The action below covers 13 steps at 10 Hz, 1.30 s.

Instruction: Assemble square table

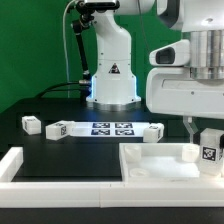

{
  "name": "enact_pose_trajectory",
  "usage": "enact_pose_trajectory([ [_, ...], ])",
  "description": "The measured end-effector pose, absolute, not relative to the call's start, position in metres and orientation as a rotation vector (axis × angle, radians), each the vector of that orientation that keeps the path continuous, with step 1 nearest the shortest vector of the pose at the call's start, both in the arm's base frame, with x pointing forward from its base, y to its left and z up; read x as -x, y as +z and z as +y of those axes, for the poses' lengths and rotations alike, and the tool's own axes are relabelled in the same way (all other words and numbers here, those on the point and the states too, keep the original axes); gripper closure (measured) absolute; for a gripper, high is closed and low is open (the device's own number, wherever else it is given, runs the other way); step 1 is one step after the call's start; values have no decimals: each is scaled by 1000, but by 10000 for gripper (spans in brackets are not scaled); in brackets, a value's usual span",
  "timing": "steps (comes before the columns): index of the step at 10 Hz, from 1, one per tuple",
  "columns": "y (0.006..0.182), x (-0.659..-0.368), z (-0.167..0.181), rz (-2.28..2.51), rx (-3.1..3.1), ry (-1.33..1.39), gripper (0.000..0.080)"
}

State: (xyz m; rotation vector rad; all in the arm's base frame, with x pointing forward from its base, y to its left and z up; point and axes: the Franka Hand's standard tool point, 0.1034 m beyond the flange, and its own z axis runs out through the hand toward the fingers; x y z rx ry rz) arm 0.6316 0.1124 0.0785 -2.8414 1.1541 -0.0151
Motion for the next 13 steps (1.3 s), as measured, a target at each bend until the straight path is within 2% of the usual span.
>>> enact_pose_trajectory([
  [2, 78, -632, 112, 1686, 2475, 71, 502],
  [6, 77, -630, 111, 1980, 2218, 107, 502],
  [7, 77, -629, 112, 1951, 2243, 104, 444],
  [8, 77, -629, 112, 1891, 2292, 98, 279],
  [9, 79, -629, 116, 1673, 2485, 77, 279],
  [10, 80, -629, 120, 1483, 2596, 53, 177],
  [13, 78, -628, 117, 1105, 2773, -4, 151],
])
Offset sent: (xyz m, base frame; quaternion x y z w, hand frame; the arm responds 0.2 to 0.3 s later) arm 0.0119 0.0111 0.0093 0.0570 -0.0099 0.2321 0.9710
